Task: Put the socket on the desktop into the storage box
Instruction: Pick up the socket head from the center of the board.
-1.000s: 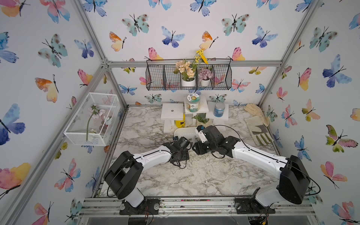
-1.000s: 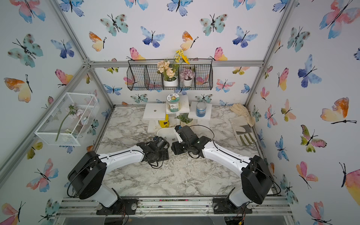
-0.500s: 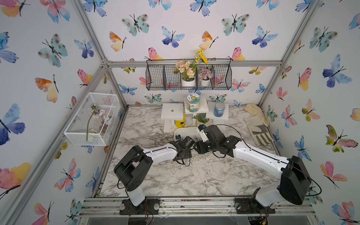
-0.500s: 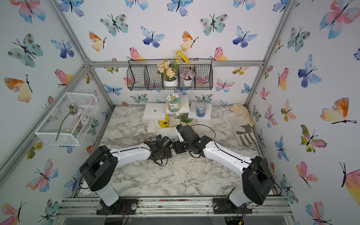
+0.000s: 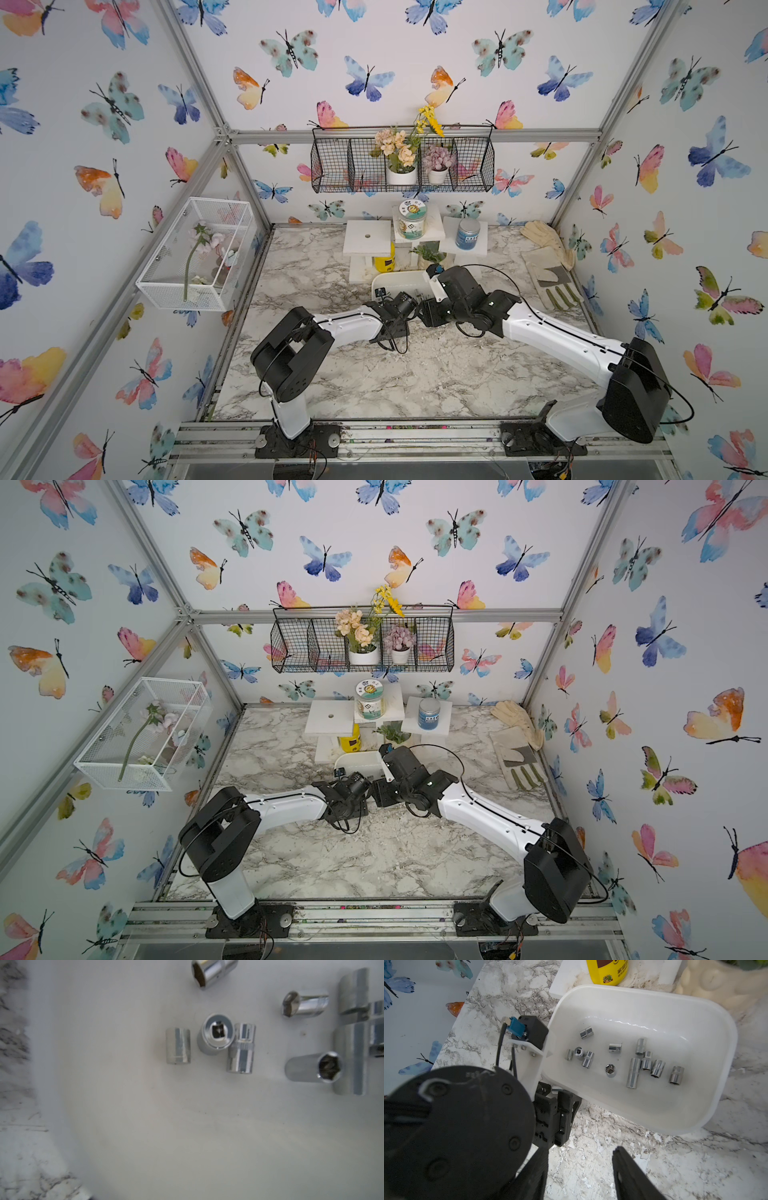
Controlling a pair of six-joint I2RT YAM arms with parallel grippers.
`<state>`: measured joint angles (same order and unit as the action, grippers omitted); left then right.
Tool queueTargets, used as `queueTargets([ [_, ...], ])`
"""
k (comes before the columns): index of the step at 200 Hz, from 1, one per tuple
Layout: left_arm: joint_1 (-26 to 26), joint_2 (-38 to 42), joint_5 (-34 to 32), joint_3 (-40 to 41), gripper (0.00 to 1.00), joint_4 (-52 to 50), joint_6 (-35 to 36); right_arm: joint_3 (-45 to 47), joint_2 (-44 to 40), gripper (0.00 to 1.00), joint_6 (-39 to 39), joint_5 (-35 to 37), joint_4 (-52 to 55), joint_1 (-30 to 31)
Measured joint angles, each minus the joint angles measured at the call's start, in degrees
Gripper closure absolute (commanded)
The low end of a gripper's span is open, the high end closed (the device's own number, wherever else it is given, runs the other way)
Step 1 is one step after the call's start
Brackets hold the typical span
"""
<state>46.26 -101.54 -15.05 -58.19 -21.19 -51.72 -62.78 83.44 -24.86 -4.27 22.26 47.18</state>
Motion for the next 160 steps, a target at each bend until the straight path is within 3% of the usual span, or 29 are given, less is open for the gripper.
queueTargets([
  [113,0.4,-1.0,-2.9,-0.1,0.48,1.3,-0.4,0.3,-0.1,0.45,-0.2,0.7,0.6,0.0],
  [160,0.6,-1.0,-3.1,0.1,0.53,1.7,-0.7,0.3,-0.1,0.45,-0.2,0.8,0.8,0.0],
])
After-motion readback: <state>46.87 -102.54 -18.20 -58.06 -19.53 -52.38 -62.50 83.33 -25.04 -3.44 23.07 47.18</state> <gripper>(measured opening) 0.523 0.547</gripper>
